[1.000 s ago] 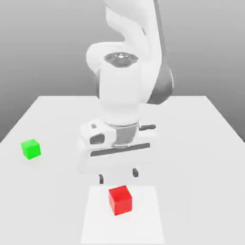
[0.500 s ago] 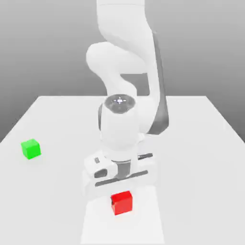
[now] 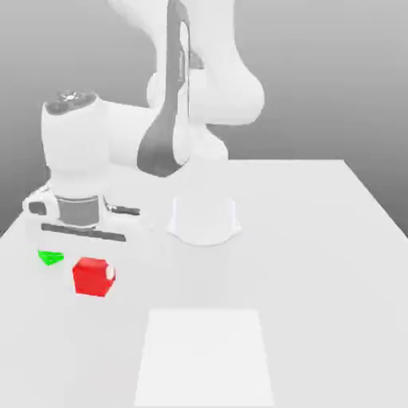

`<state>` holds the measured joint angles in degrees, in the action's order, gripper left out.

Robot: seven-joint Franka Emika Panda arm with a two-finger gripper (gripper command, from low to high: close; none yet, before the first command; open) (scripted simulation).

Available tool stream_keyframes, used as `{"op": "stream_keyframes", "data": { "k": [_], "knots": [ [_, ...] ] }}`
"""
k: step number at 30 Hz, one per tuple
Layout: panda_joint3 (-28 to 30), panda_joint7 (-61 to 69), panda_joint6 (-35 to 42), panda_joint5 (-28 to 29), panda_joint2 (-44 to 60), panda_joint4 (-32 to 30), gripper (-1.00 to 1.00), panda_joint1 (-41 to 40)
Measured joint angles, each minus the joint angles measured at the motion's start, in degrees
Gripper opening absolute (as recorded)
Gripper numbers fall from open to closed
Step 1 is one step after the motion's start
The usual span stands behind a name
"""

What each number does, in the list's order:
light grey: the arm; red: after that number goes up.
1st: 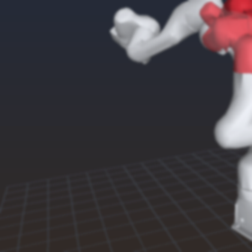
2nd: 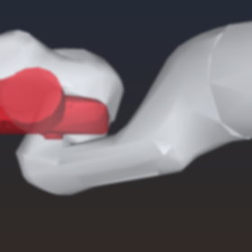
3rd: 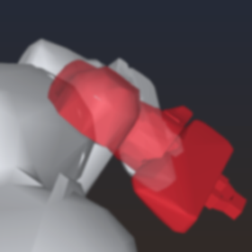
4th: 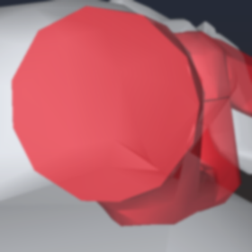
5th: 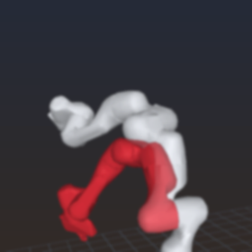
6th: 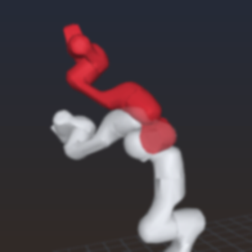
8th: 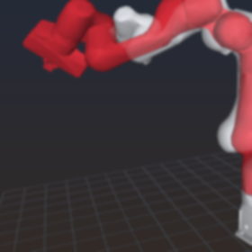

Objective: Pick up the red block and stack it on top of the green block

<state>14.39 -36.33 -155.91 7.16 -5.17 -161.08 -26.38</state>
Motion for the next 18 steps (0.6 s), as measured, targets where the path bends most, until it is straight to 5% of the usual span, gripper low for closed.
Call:
{"op": "stream_keyframes", "data": {
  "k": [8,14,15,18],
  "knots": [
    [13.04,-9.03,2.45,3.69,-4.98,-1.78,-1.0,-18.1],
    [12.63,0.43,-8.17,-10.58,6.8,-1.6,-1.0,-17.54],
    [11.1,2.72,-9.72,-13.82,8.68,-1.49,1.0,-18.2],
    [11.1,2.72,-9.72,-13.82,8.68,-1.49,1.0,-18.19]
  ]
}}
